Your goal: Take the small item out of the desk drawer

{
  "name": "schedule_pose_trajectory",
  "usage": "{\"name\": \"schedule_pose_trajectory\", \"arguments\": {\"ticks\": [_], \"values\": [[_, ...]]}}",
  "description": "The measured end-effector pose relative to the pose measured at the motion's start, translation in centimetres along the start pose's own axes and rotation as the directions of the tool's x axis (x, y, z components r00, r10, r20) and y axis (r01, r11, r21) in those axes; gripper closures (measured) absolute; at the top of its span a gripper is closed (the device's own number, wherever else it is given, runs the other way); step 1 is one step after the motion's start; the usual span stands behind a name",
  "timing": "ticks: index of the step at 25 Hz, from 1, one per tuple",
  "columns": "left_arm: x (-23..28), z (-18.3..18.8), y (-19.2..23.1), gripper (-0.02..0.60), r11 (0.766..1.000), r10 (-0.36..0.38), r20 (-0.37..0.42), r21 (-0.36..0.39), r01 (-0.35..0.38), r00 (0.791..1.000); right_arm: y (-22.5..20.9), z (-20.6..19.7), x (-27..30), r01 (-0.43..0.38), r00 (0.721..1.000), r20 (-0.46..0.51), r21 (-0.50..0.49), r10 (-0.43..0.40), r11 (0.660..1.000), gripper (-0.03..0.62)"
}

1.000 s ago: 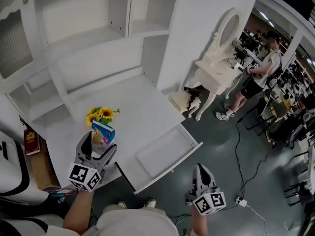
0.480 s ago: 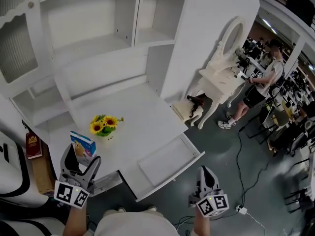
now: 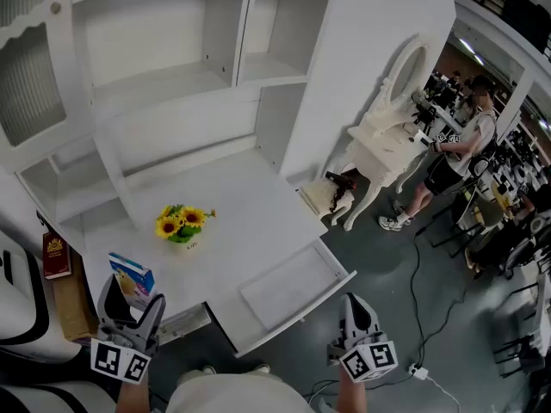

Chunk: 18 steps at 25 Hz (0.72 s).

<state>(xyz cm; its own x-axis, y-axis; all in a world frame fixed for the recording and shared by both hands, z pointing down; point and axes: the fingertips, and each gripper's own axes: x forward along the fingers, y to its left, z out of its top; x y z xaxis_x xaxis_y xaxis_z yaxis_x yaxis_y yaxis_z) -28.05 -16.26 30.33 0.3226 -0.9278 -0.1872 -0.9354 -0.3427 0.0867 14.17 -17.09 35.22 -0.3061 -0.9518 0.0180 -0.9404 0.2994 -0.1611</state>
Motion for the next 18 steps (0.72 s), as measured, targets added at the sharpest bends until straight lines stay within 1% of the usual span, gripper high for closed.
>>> {"name": "schedule_pose_trajectory", "arguments": {"ticks": [8,18], "values": [[0.3,-0.1,0.0,0.141,1.000,0.003,0.009,-0.007,-0.002,1.000,1.0,-0.1,0.7,-0.027,1.000,-0.006,-0.011,0.027,1.000,0.585],[0.0,-0.6,0.3,0.141,1.000,-0.001,-0.004,-0.026,0.001,1.000,1.7,-0.1,0.4,-0.033,0.999,-0.010,-0.018,0.032,0.999,0.585]]}}
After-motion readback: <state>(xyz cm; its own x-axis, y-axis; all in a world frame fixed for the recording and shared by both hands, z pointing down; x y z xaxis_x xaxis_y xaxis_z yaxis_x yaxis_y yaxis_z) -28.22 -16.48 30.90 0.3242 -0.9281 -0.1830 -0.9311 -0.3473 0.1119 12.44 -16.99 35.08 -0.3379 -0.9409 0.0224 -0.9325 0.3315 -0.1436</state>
